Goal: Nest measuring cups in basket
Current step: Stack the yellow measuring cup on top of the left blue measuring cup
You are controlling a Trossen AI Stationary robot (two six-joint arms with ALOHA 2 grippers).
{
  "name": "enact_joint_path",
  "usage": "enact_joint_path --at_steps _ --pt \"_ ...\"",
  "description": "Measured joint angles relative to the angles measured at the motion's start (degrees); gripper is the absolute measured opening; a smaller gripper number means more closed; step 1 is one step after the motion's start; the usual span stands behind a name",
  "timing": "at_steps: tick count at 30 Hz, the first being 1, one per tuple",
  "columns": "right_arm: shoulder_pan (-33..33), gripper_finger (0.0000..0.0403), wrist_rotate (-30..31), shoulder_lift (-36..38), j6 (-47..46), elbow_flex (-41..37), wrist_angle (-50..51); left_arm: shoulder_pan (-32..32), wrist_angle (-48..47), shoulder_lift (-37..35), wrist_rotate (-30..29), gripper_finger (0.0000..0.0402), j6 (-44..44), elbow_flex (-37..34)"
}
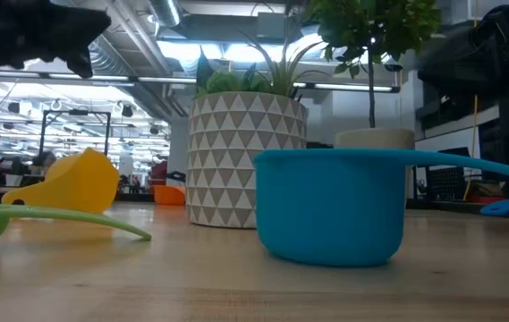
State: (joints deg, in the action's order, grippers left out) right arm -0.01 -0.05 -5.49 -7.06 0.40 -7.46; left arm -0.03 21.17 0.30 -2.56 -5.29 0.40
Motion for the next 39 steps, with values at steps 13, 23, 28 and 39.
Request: enact_joint_path --at_steps 13,23,28,39 --pt "0.0 0.0047 0.0 0.0 0.0 0.0 0.0 0.0 3.9 0.0 -3.8 0.012 -9.6 2.7" --pt "0.0 0.0047 0.0 0.0 0.0 0.0 0.0 0.0 4.9 0.3 -5.6 0.0134 -11.1 3.9" --pt "0.0 0.0047 0.0 0.0 0.0 0.0 0.0 0.0 0.1 4.2 -5.7 0.0134 -11.1 9.7" --pt "0.0 0.0047 0.0 0.0 -0.3 0.0 0.0 0.0 -34.7 23.1 -6.4 0.0134 -21.1 32.6"
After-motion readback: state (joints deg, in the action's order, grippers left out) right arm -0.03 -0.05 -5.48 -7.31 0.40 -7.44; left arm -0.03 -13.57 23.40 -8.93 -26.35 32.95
